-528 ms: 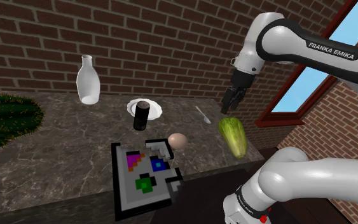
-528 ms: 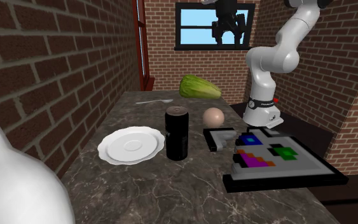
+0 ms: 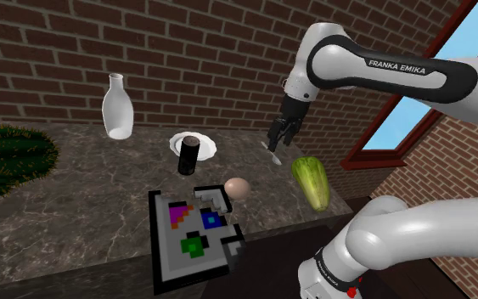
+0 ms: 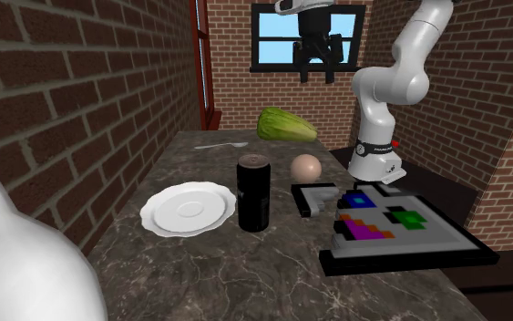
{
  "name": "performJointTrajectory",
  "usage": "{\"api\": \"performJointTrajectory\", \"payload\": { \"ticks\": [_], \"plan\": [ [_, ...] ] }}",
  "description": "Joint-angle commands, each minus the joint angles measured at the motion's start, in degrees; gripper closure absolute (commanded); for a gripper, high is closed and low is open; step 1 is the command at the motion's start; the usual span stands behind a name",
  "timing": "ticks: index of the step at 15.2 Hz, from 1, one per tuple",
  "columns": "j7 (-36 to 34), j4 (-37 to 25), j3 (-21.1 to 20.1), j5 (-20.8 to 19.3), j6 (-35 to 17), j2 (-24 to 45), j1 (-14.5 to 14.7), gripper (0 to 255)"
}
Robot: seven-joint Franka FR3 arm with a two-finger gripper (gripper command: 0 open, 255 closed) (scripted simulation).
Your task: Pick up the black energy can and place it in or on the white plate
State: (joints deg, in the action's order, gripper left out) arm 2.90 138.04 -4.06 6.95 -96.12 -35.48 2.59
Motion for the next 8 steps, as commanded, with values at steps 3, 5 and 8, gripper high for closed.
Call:
{"api": "performJointTrajectory", "payload": {
  "ticks": [3,5,8],
  "plan": [
    [-2.4,-3.2,-2.8,0.5,-6.0,7.8,0.7,0],
    [-3.6,-5.1,-4.1,0.3,-8.8,11.7,1.0,0],
    [-5.6,-8.4,-5.9,-0.3,-12.4,17.8,1.4,0]
  ]
}}
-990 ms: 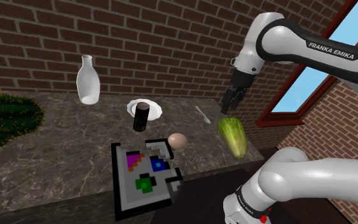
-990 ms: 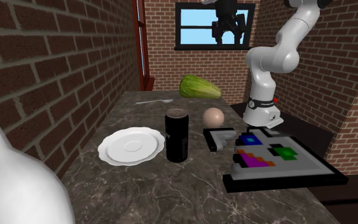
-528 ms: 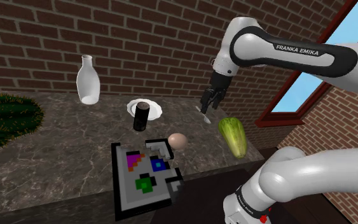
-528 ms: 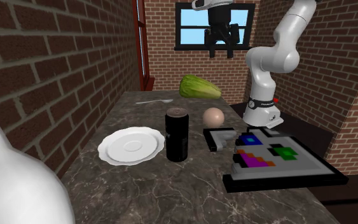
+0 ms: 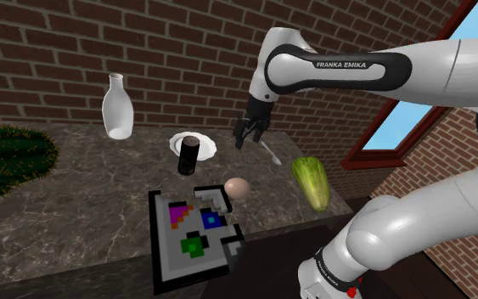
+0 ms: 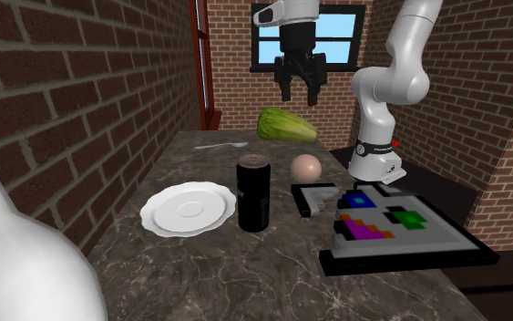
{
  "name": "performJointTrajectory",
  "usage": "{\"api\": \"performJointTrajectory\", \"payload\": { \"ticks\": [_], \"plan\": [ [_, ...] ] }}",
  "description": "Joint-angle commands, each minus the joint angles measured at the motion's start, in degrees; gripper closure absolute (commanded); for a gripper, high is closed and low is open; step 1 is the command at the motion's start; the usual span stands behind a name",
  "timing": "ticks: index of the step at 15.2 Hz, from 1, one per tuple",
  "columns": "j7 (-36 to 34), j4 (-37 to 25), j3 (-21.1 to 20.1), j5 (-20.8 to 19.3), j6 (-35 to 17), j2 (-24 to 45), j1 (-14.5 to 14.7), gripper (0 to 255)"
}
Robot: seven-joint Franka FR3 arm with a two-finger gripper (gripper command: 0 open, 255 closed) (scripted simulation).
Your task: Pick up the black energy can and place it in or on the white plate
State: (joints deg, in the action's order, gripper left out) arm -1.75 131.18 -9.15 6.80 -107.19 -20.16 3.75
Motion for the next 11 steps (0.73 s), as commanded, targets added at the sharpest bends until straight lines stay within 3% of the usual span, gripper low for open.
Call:
{"api": "performJointTrajectory", "payload": {
  "ticks": [1,11],
  "plan": [
    [-1.7,-2.7,-1.4,-0.5,-2.4,4.5,0.3,0],
    [-9.8,-19.2,-5.4,-7.5,-9.3,25.8,2.4,0]
  ]
}}
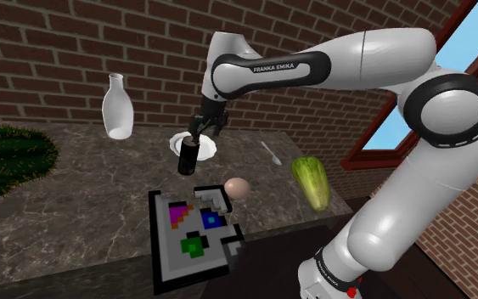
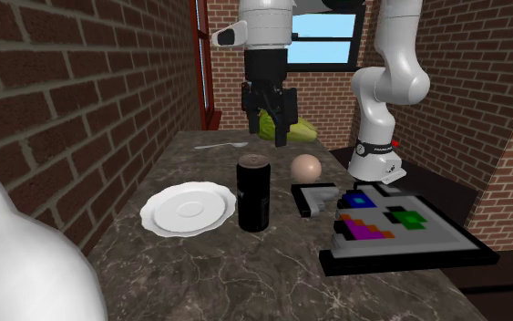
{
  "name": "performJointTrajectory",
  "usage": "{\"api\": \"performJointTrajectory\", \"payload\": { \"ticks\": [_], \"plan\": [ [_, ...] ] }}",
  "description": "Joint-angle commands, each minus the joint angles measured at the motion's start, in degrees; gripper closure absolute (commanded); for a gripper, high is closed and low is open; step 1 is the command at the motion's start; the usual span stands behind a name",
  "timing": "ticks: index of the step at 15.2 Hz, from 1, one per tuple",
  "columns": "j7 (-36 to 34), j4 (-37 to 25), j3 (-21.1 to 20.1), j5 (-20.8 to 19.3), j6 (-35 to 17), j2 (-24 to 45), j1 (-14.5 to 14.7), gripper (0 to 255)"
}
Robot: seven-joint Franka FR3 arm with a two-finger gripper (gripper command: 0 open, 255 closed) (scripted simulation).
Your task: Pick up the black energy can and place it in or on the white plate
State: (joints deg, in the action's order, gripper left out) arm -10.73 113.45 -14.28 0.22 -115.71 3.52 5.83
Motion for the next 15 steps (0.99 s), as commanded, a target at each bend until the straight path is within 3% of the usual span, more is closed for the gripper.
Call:
{"api": "performJointTrajectory", "payload": {
  "ticks": [1,4,15],
  "plan": [
    [-1.7,-3.5,-0.4,-1.8,-1.1,4.3,0.7,0],
    [-3.7,-9.5,-0.6,-4.3,-1.3,10.2,2.0,0],
    [-4.3,-6.5,-0.3,-5.0,-6.5,12.4,2.2,0]
  ]
}}
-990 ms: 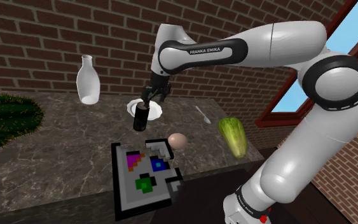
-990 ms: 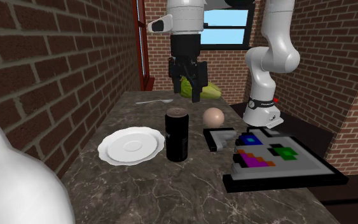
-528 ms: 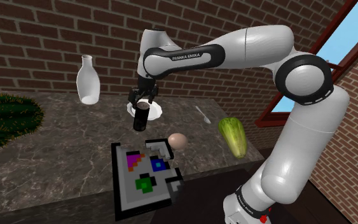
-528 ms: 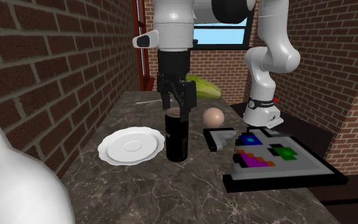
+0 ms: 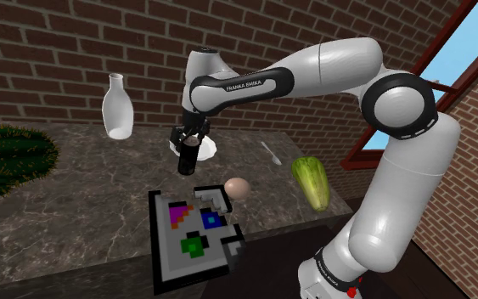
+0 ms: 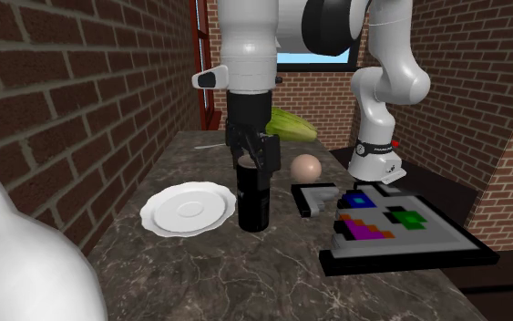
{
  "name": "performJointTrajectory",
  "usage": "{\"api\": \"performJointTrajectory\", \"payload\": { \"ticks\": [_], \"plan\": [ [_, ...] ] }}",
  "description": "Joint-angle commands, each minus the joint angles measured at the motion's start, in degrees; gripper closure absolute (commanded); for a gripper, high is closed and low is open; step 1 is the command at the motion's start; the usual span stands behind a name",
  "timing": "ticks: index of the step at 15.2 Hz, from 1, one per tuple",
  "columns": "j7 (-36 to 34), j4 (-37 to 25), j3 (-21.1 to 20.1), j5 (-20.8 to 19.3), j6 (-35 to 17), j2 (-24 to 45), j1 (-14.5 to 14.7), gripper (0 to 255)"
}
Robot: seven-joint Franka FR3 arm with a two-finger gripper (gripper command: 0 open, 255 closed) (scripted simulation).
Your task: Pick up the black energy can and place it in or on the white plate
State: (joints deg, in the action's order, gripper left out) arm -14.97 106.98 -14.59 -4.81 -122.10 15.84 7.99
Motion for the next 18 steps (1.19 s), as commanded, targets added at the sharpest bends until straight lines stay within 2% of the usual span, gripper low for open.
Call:
{"api": "performJointTrajectory", "payload": {
  "ticks": [1,4,5,14,18],
  "plan": [
    [0.0,0.0,0.0,0.0,-0.1,0.1,0.0,0],
    [0.0,0.0,0.0,0.0,-0.1,0.1,0.0,0],
    [0.0,0.0,0.0,0.0,-0.1,0.1,0.0,255],
    [0.0,0.0,0.0,0.0,-0.1,0.1,0.0,255],
    [0.3,-1.5,-0.1,0.4,2.6,-1.2,-0.1,255]
  ]
}}
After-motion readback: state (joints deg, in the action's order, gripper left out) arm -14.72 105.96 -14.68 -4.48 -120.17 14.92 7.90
